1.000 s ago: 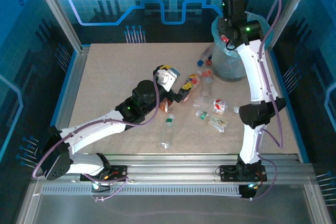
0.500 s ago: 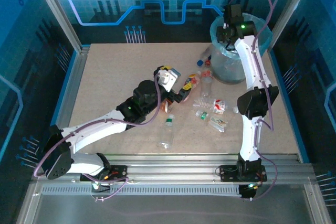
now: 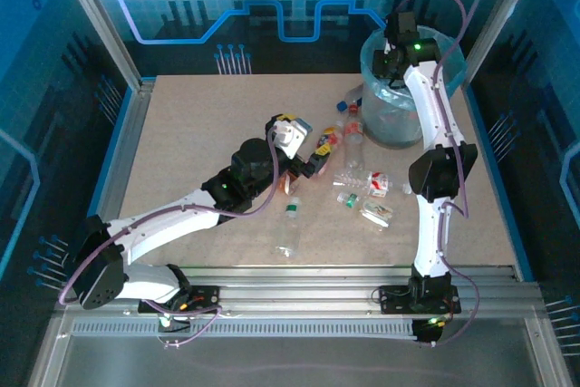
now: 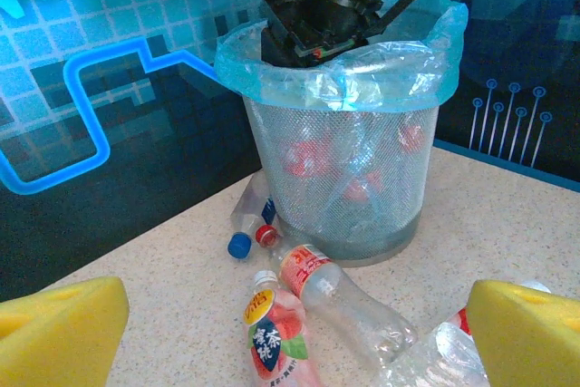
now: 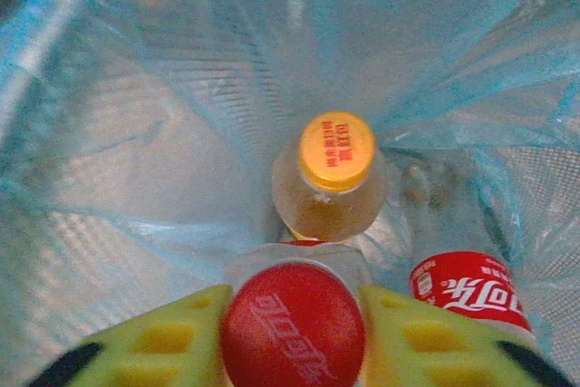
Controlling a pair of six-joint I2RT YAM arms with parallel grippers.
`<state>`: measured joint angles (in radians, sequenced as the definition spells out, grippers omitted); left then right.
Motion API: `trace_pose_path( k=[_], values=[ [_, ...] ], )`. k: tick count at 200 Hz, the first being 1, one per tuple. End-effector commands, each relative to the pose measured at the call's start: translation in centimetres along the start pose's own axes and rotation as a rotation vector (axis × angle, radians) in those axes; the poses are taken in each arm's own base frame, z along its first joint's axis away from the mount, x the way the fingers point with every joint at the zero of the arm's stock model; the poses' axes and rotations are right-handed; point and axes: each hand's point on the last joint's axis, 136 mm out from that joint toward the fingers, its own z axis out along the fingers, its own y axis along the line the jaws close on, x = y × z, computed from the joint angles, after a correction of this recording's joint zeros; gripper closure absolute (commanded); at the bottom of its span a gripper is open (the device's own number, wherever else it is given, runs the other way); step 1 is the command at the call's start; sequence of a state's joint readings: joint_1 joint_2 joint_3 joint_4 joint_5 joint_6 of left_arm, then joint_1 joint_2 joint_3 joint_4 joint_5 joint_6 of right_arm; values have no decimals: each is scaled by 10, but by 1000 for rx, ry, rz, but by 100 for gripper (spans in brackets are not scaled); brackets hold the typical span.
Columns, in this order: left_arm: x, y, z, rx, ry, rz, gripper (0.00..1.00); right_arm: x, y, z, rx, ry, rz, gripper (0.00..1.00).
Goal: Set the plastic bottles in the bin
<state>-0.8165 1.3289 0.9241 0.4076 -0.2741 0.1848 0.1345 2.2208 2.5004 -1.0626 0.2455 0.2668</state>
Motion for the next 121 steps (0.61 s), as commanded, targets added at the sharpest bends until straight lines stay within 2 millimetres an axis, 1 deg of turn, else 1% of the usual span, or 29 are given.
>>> trace_pose_path(
  k=[1, 22, 40, 42, 57, 85, 98, 121],
  values=[
    [-5, 2, 1, -24, -9, 2, 3, 6, 6, -5, -40, 31, 4, 52],
    [-6, 5, 0, -34, -7, 2, 3, -12, 2, -36, -40, -42, 22, 44],
    [-7, 6, 0, -40, -9, 1, 3, -25, -2, -64, -39, -104, 41, 43],
    [-7, 6, 0, -40, -9, 1, 3, -27, -3, -70, -40, -117, 44, 43],
    [-10, 8, -1, -44, -15, 1, 3, -36, -7, -95, -39, -169, 54, 42],
    [-17, 12, -4, -60, -22, 0, 3, -44, -10, -138, -45, -246, 70, 39],
    [-22, 18, -7, -84, -18, -4, 3, -41, -5, -146, -89, -244, 90, 38],
    [-37, 29, -17, -124, -5, -39, 3, -32, 4, -160, -35, -253, 23, 35]
  ],
)
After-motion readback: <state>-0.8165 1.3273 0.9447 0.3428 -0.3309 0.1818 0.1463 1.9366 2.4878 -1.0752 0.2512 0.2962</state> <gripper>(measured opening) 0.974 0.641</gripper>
